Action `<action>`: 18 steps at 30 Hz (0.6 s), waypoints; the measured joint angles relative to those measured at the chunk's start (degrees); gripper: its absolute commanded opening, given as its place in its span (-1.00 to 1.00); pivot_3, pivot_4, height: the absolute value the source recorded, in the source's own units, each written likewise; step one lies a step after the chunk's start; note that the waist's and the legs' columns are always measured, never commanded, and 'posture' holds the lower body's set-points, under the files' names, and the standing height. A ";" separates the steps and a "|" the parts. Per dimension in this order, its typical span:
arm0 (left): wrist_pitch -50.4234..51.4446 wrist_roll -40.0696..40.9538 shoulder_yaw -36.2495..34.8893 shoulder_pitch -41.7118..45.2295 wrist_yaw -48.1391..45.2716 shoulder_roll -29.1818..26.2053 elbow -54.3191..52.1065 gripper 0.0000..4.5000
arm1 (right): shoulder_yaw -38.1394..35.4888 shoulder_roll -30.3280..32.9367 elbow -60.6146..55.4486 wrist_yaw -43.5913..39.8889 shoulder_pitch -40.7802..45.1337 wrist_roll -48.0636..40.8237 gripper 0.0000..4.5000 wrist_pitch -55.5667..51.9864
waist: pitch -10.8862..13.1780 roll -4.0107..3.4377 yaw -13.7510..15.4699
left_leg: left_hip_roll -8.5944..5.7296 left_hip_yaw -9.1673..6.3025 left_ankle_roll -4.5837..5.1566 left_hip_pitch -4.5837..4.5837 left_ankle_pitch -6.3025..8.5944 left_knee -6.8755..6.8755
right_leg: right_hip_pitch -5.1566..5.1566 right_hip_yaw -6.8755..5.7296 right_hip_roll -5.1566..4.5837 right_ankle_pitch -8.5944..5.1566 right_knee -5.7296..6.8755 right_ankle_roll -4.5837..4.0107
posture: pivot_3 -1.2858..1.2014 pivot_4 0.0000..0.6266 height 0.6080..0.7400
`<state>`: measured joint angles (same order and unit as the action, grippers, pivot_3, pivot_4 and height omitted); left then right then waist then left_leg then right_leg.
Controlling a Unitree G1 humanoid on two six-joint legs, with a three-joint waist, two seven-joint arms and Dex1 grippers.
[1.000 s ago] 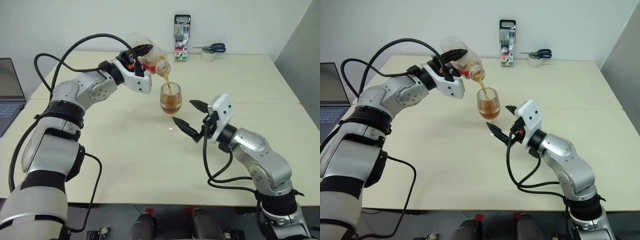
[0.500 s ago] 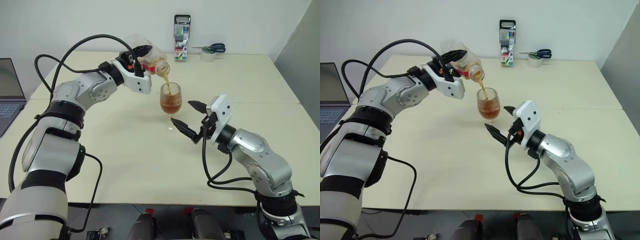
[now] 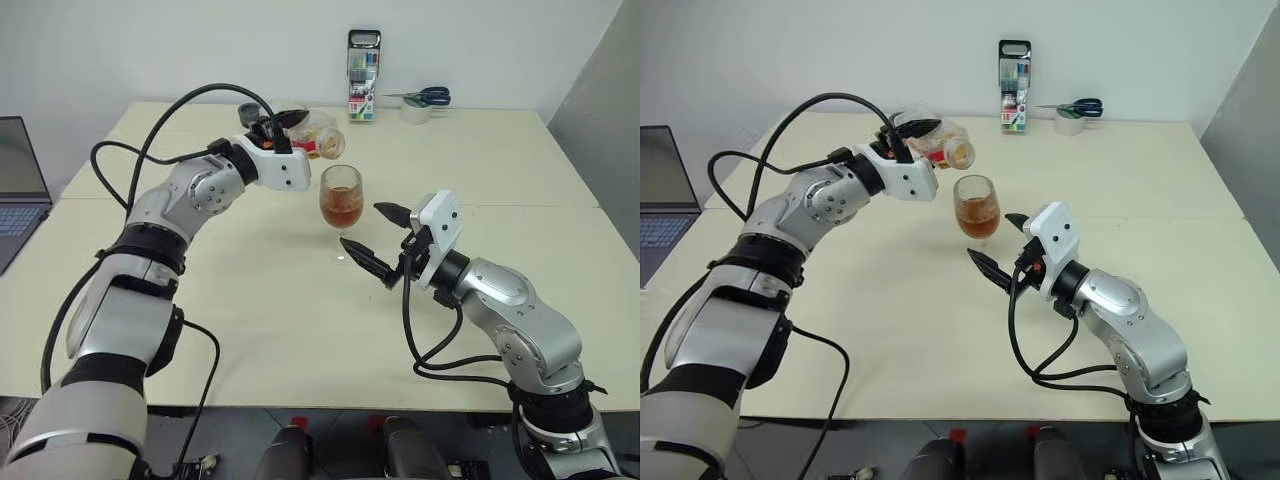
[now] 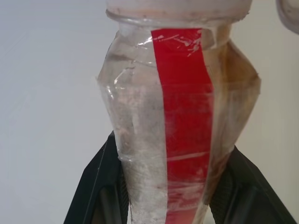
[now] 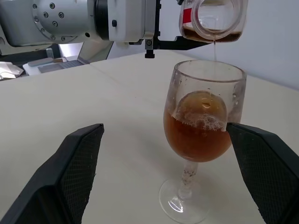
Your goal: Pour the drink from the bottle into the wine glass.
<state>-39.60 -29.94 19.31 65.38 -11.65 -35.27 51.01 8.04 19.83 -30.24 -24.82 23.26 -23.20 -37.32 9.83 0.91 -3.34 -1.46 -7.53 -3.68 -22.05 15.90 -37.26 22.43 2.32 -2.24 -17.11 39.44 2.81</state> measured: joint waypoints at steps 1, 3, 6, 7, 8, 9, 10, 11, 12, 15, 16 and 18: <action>1.01 1.00 -0.64 -0.23 -1.02 0.19 -0.75 -0.23 | 0.00 -0.16 0.02 0.07 0.04 0.10 1.00 0.14 | 0.00 0.00 -0.01 | 0.00 -0.01 0.00 0.00 0.00 0.00 | 0.00 0.00 0.00 0.00 0.03 0.00 | 0.03 -0.52 1.00; 3.77 3.85 -2.19 -1.20 -3.85 0.65 -3.47 -0.23 | -0.02 -0.49 0.09 0.30 0.14 0.75 1.00 0.86 | 0.00 0.00 -0.02 | 0.00 0.00 0.00 0.01 0.00 -0.02 | 0.01 0.00 0.00 0.00 0.06 0.00 | 0.03 -0.52 1.00; 11.09 11.46 -6.27 -4.64 -9.31 3.50 -8.57 -0.23 | 0.01 -0.30 0.25 -0.01 0.43 1.97 1.00 2.27 | 0.00 -0.01 -0.03 | 0.01 -0.01 0.00 0.00 0.00 -0.11 | 0.00 0.01 0.00 0.00 0.11 0.00 | 0.03 -0.52 1.00; 14.07 13.79 -7.40 -6.13 -10.92 4.31 -10.17 -0.23 | 0.15 -0.16 0.27 -0.15 0.47 2.46 1.00 2.94 | 0.00 -0.01 -0.07 | 0.02 -0.02 0.00 0.00 0.00 -0.15 | 0.01 0.01 0.01 0.00 0.14 0.00 | 0.03 -0.52 1.00; 16.83 15.61 -8.40 -7.55 -12.12 4.69 -11.60 -0.23 | 0.30 0.10 0.27 -0.27 0.46 3.09 1.00 3.53 | 0.00 -0.01 -0.13 | 0.02 -0.02 0.00 0.00 0.00 -0.19 | 0.01 0.01 0.01 0.00 0.16 0.00 | 0.03 -0.52 1.00; 19.77 17.35 -9.57 -8.83 -13.06 4.94 -13.01 -0.23 | 0.47 0.44 0.30 -0.55 0.47 3.78 1.00 4.05 | 0.00 -0.01 -0.17 | 0.02 -0.04 0.01 -0.01 0.00 -0.25 | 0.02 0.02 0.02 0.00 0.22 0.00 | 0.03 -0.52 1.00; 23.02 19.29 -11.07 -10.08 -13.65 5.27 -14.46 -0.23 | 0.58 0.76 0.34 -1.12 0.48 4.01 1.00 4.35 | 0.00 -0.01 -0.31 | 0.04 -0.06 0.01 -0.01 0.01 -0.29 | 0.02 0.02 0.03 0.00 0.25 0.00 | 0.03 -0.52 1.00; 26.91 21.71 -13.01 -11.69 -14.32 5.38 -16.65 -0.23 | 0.81 1.40 0.34 -2.16 0.52 3.85 1.00 4.26 | 0.00 -0.01 -0.54 | 0.05 -0.08 0.01 0.00 0.01 -0.32 | 0.03 0.03 0.03 0.00 0.29 0.00 | 0.03 -0.52 1.00; 29.92 23.62 -14.72 -12.95 -14.61 5.38 -18.32 -0.23 | 0.96 2.12 0.33 -3.17 0.52 3.49 1.00 4.01 | 0.00 -0.01 -0.75 | 0.05 -0.12 0.01 0.00 0.01 -0.38 | 0.03 0.05 0.03 0.00 0.37 0.00 | 0.03 -0.52 1.00; 40.57 29.62 -20.88 -19.34 -15.26 5.11 -26.19 -0.23 | 1.09 5.58 -0.48 -8.05 0.92 -0.73 1.00 -0.04 | -0.01 -0.02 -1.25 | 0.07 -0.19 0.10 0.03 0.06 -0.48 | 0.00 0.08 0.02 0.00 0.44 0.00 | 0.03 -0.52 1.00; 43.96 31.25 -22.66 -22.00 -15.17 5.01 -28.45 -0.23 | 1.09 6.82 -0.98 -9.34 1.07 -1.82 1.00 -1.39 | -0.01 -0.02 -1.38 | 0.09 -0.22 0.12 0.04 0.07 -0.49 | -0.01 0.08 0.02 -0.01 0.45 0.00 | 0.03 -0.52 1.00; 50.87 34.37 -25.99 -27.33 -14.67 5.11 -31.56 -0.23 | 1.06 8.26 -1.26 -10.98 1.83 -3.48 1.00 -3.61 | -0.01 -0.02 -1.46 | 0.10 -0.26 0.19 0.05 0.11 -0.53 | -0.01 0.06 0.05 -0.01 0.48 0.00 | 0.03 -0.52 1.00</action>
<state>11.27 4.43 -6.69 38.05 -26.32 -30.16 19.45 9.10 28.09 -31.50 -35.80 25.09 -26.68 -40.94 9.82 0.89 -4.81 -1.36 -7.80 -3.48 -22.01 16.01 -37.79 22.42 2.38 -2.19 -17.12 39.92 2.81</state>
